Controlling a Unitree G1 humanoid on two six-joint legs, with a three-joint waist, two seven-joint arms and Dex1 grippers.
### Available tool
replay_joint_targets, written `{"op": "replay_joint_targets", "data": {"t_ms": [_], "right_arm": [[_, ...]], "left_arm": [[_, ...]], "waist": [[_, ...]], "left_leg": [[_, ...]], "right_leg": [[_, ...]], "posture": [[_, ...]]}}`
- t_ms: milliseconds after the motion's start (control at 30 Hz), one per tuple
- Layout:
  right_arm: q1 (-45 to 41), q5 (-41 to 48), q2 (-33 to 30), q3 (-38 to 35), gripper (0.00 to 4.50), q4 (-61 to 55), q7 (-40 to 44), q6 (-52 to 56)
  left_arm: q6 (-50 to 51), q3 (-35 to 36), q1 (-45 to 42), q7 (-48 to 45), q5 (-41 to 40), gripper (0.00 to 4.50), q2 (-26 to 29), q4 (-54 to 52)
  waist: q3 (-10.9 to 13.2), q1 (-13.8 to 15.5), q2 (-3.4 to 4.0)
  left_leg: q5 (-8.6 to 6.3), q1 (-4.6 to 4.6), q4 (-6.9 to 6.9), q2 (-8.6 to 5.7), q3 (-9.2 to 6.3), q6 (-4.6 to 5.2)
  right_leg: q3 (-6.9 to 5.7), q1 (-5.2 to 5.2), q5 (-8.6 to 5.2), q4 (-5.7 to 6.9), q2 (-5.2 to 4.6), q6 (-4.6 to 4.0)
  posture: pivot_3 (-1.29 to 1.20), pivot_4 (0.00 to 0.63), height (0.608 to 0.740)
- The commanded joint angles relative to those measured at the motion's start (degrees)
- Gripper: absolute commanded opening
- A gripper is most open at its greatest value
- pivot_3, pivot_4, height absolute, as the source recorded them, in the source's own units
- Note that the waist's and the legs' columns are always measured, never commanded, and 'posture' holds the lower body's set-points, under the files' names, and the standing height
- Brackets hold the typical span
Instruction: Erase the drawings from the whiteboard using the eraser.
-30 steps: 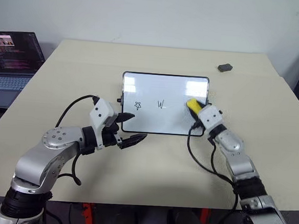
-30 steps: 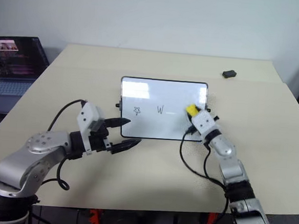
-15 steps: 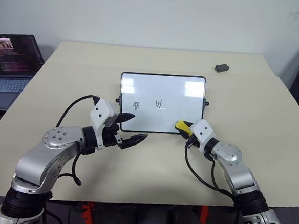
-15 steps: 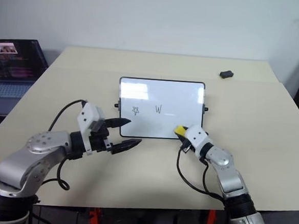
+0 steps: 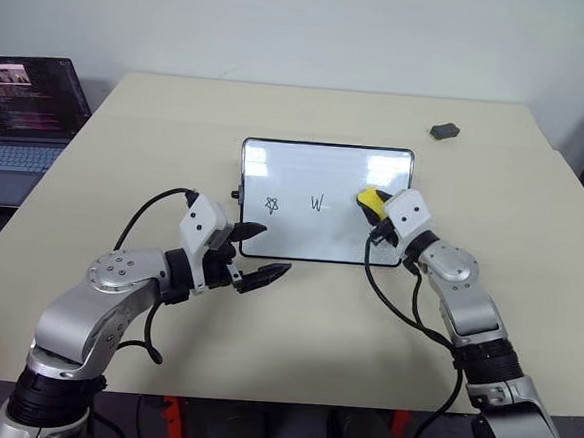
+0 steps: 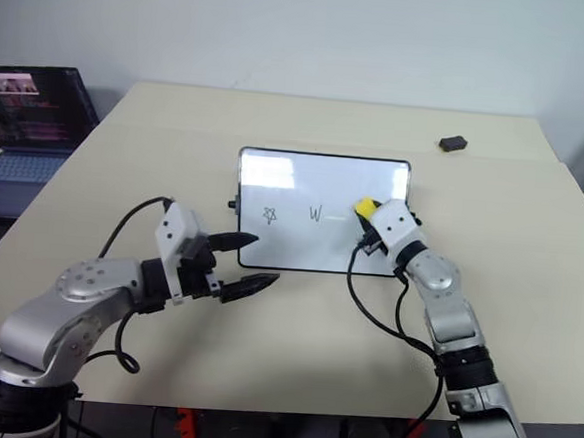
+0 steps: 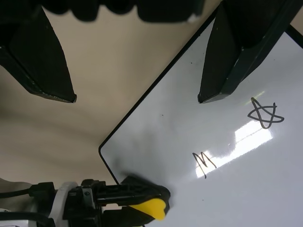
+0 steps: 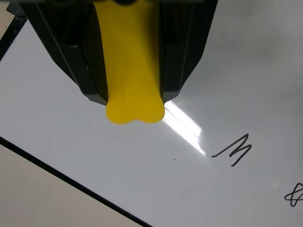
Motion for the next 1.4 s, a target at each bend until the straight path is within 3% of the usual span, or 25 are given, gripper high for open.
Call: {"op": "replay_joint_targets", "data": {"t_ms": [33, 600, 1133, 1400], "right_arm": [[2.6, -0.6, -1.4, 0.6, 1.12, 0.3, 1.4, 3.0], [5.6, 5.0, -0.9, 0.3, 1.12, -5.2, 7.2, 2.9], [6.7, 7.8, -0.3, -0.8, 1.12, -17.3, 7.4, 6.9], [4.9, 7.9, 0.3, 0.8, 1.12, -17.4, 8.2, 8.0]], "left_arm": [[-1.1, 0.5, 0.0, 0.1, -0.4, 4.5, -0.1, -2.1], [-2.1, 0.7, 0.1, 0.2, 0.6, 4.5, 0.2, -0.9], [-1.7, 3.8, 2.0, 3.8, 2.4, 4.5, 1.3, -0.1], [-1.6, 4.4, 3.2, 4.8, 3.7, 4.5, 2.0, 0.2]], "waist": [[0.0, 0.0, 0.0], [0.0, -0.1, -0.03], [0.0, 0.0, 0.01], [0.0, 0.0, 0.01]], "left_leg": [[0.0, 0.08, 0.01, 0.0, 0.01, 0.0], [0.02, 0.24, 0.07, 0.0, -0.01, 0.01], [0.0, 0.01, -0.02, 0.01, -0.02, 0.0], [0.0, 0.01, -0.01, 0.01, -0.03, 0.0]], "right_leg": [[0.01, 0.06, 0.0, 0.02, 0.0, 0.0], [-0.01, 0.21, 0.04, 0.08, 0.02, 0.01], [-0.01, -0.02, 0.0, 0.0, 0.01, 0.01], [-0.03, -0.02, 0.0, 0.0, 0.01, 0.0]], "posture": [[0.0, 0.15, 0.74], [0.0, 0.15, 0.74], [0.0, 0.15, 0.74], [0.0, 0.15, 0.74]]}}
